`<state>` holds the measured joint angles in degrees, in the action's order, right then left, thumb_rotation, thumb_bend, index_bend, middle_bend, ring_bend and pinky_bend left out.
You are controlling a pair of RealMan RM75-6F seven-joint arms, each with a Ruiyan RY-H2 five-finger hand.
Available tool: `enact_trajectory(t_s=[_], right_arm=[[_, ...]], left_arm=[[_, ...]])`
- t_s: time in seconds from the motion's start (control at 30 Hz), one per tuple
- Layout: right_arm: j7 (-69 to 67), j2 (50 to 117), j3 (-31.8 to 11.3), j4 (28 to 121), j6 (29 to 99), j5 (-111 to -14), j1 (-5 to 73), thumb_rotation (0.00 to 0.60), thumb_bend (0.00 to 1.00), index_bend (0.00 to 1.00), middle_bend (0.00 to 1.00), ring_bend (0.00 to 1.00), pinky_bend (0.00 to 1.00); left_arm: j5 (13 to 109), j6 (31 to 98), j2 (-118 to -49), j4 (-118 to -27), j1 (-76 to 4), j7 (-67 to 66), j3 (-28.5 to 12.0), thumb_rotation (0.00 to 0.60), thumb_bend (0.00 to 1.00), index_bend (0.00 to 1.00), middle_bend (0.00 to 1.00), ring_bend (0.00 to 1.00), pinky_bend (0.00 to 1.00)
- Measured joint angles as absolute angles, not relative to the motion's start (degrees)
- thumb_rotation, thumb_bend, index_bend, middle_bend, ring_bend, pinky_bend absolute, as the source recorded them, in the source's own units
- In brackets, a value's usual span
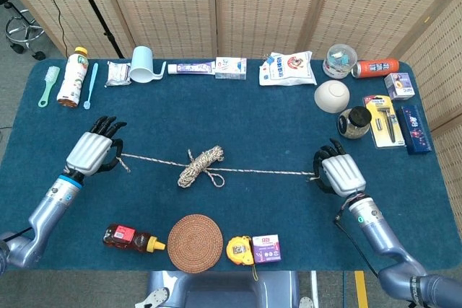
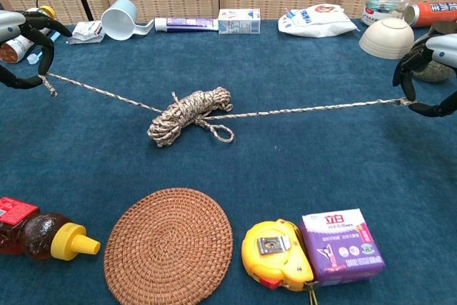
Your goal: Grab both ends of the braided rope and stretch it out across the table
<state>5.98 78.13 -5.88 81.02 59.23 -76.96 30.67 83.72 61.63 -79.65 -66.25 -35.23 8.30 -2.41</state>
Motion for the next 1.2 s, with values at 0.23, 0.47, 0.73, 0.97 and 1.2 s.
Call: enact_trajectory(t_s=[0.23, 0.47, 0.73, 0.97, 1.2], right_arm=[[6.23, 77.02, -6.06, 80.77, 59.54, -76.29, 30.14, 0.600, 0.50, 0.70, 0.34, 0.19, 0.00], [6.04, 76.16, -6.16, 80.29, 59.82, -75.83, 29.59, 0.600, 0.50, 0.70, 0.34, 0.20, 0.00], [5.69, 75.60, -6.22, 79.62, 60.13, -75.39, 28.99, 0.600, 0.50, 0.70, 0.34, 0.20, 0.00], [5.38, 74.78, -6.34, 79.00, 60.46, -75.01, 28.39, 0.600, 0.51, 0.71, 0.34, 0.20, 0.00], [5.32, 74.25, -6.41, 78.75, 60.70, -74.65, 27.90, 0.600, 0.51, 0.71, 0.35, 0.20, 0.00]], left_arm=[[82.80, 61.94, -78.55, -65.39, -34.33, 8.81, -2.99, 0.600, 0.40, 0.66, 0.16, 0.00, 0.00], [81.84, 61.85, -77.75, -63.89, -33.46, 9.23, -3.44, 0.600, 0.40, 0.66, 0.16, 0.00, 0.00], [80.80, 61.59, -76.97, -61.54, -32.33, 9.37, -3.71, 0.600, 0.40, 0.66, 0.16, 0.00, 0.00], [79.66, 61.73, -75.68, -59.90, -30.77, 10.13, -3.91, 0.600, 0.40, 0.66, 0.16, 0.00, 0.00], [78.89, 61.71, -74.82, -58.77, -29.64, 10.90, -4.09, 0.600, 0.40, 0.66, 0.16, 0.00, 0.00]])
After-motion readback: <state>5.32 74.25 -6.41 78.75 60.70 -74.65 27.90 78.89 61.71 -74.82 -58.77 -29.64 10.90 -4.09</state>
